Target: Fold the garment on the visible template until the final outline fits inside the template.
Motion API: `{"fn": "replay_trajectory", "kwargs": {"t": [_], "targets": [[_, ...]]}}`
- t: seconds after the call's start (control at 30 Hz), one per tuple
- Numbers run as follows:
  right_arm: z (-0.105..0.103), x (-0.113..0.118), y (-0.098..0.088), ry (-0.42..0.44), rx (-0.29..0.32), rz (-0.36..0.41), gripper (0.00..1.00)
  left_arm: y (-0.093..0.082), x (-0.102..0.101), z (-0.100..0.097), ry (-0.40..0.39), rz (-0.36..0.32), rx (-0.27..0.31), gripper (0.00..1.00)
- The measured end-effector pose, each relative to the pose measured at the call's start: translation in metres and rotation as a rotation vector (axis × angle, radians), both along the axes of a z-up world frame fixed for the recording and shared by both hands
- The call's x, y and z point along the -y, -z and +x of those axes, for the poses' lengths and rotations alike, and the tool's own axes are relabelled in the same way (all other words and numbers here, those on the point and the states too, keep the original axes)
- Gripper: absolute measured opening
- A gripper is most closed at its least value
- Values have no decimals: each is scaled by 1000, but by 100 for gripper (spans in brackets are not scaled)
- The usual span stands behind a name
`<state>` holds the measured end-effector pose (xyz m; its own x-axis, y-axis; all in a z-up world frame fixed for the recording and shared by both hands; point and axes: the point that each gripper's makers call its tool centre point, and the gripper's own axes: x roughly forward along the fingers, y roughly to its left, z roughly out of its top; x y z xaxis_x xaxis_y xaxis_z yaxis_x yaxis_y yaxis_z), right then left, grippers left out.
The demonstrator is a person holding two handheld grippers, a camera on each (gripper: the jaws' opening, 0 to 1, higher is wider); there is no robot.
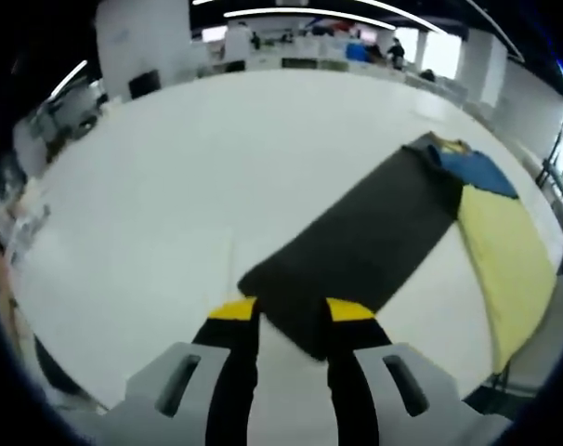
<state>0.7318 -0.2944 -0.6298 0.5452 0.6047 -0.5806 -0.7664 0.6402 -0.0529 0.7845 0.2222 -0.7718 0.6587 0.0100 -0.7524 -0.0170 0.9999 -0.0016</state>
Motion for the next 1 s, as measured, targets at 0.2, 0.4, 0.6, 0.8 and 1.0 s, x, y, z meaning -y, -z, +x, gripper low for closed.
{"fn": "replay_trajectory", "kwargs": {"t": [0.2,0.4,0.6,0.8,1.0], "targets": [[1,-1,-1,-4,0,-4,100,5,-7,-1,-25,-2,0,25],[2,-4,-2,-18,-1,-8,100,9,-6,-3,-38,-20,5,24],[2,-6,-1,-24,-3,-8,100,10,-6,-2,-42,-12,15,21],[2,-5,-1,-22,-2,-5,100,10,-5,-2,-47,-15,24,20],[2,-3,1,-18,-6,-4,100,9,1,-2,-38,-23,31,15]]}}
